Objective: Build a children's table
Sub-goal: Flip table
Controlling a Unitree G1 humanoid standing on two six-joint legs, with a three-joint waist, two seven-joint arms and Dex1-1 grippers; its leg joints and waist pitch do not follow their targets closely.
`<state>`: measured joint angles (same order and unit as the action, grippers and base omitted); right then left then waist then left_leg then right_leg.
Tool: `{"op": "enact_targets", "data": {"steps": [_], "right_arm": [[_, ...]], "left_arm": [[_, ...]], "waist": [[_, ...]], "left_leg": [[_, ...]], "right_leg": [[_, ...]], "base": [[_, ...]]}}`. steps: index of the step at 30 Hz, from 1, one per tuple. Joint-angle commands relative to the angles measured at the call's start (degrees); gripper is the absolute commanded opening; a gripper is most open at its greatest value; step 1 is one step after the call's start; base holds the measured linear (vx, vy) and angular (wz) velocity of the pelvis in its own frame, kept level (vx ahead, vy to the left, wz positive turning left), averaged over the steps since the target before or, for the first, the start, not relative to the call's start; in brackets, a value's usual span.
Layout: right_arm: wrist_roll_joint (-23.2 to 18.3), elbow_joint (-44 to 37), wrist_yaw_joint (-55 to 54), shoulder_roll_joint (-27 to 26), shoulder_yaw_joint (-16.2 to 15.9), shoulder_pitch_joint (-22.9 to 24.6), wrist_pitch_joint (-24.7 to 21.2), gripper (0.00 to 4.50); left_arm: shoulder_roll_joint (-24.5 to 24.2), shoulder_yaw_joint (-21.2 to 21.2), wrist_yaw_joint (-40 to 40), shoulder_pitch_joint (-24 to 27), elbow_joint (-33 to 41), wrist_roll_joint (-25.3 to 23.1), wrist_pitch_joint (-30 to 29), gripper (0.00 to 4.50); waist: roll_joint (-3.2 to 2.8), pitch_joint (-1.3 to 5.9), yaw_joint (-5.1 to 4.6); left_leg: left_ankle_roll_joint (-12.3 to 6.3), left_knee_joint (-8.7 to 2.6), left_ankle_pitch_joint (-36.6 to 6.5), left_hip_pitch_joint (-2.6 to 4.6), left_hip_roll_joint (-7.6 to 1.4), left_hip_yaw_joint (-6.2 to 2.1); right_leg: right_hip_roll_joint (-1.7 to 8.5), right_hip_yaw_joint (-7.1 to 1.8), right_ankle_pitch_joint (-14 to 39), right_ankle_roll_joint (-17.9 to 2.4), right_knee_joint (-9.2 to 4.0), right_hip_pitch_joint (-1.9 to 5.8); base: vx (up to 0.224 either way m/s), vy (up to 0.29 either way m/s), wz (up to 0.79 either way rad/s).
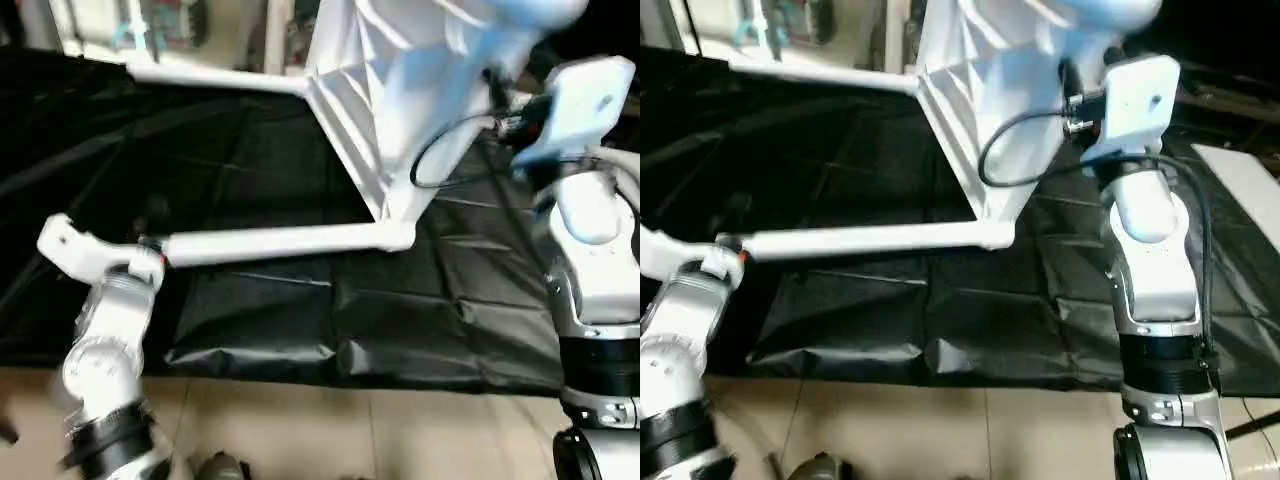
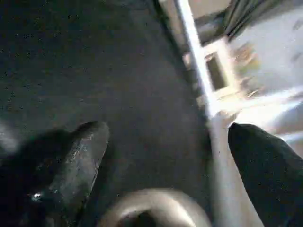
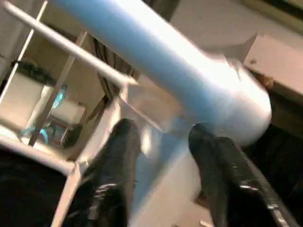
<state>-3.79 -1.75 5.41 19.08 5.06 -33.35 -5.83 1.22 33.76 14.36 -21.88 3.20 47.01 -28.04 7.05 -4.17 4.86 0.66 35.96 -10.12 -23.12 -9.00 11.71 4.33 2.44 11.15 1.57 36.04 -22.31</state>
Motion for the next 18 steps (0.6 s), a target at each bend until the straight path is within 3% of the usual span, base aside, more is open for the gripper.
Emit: {"op": "enact_targets", "data": {"steps": [1,3,6,7,10,11,18], "right_arm": [[0.35,-0.24,-0.99,1.15,1.12,0.05,0.04,1.48],[0.79,-0.06,-0.97,1.02,1.46,0.01,0.19,1.36],[1.07,-0.08,-0.71,0.56,1.88,0.04,0.25,1.08],[1.01,-0.17,-0.67,0.44,1.85,0.07,0.17,1.0],[0.76,-0.77,-0.77,-0.07,1.52,0.36,-0.25,0.79],[0.47,-1.12,-0.8,-0.45,1.12,0.57,-0.37,0.58],[-0.66,-1.88,0.39,-1.95,0.24,1.41,-0.75,0.05]], "left_arm": [[-0.57,1.66,1.8,0.01,-1.57,-0.1,0.55,4.5],[-1.33,2.2,2.46,0.29,-2.17,-1.79,0.15,4.5],[-4.13,1.45,2.62,1.79,-3.74,-7.35,2.01,4.5],[-4.66,1.3,2.48,2.02,-4.04,-7.59,1.97,4.5],[-6.81,0.93,2.64,2.95,-5.14,-8.56,2.01,4.5],[-8.79,0.05,3.31,3.82,-5.95,-10.9,1.64,4.5],[-9.3,2.24,3.87,4.22,-9.16,-12.67,4.11,4.5]], "waist": [[-1.1,3.63,-0.81],[-1.07,3.83,-1.24],[-1.12,3.9,-1.91],[-1.05,4.01,-2.22],[-1.23,4.31,-2.42],[-1.3,4.27,-2.44],[-1.51,4.3,-2.17]], "left_leg": [[9.0,-5.6,-22.92,2.92,-3.96,-2.83],[9.11,-5.52,-23.49,2.84,-3.95,-3.1],[8.56,-5.48,-23.02,2.75,-3.95,-3.22],[8.44,-5.59,-22.04,2.36,-3.99,-3.38],[8.0,-5.4,-19.55,2.53,-3.98,-3.2],[7.7,-5.37,-19.27,2.61,-3.93,-3.04],[7.49,-5.43,-18.06,2.76,-3.97,-2.82]], "right_leg": [[3.75,-2.15,18.22,-2.88,-5.1,0.59],[3.9,-2.16,20.81,-1.9,-5.3,0.57],[3.76,-2.15,20.38,-1.56,-5.44,0.29],[3.86,-2.11,19.39,-1.58,-5.16,0.7],[3.7,-2.14,14.3,-2.79,-4.62,0.5],[3.54,-2.17,13.01,-3.32,-4.58,0.35],[3.45,-2.19,9.19,-5.23,-4.13,0.48]], "base": [[0.0,0.0,0.0],[0.0,0.0,0.0],[0.0,0.0,0.0],[0.0,0.0,0.0],[0.0,0.0,0.0],[0.0,0.0,0.0],[0.0,0.0,0.0]]}}
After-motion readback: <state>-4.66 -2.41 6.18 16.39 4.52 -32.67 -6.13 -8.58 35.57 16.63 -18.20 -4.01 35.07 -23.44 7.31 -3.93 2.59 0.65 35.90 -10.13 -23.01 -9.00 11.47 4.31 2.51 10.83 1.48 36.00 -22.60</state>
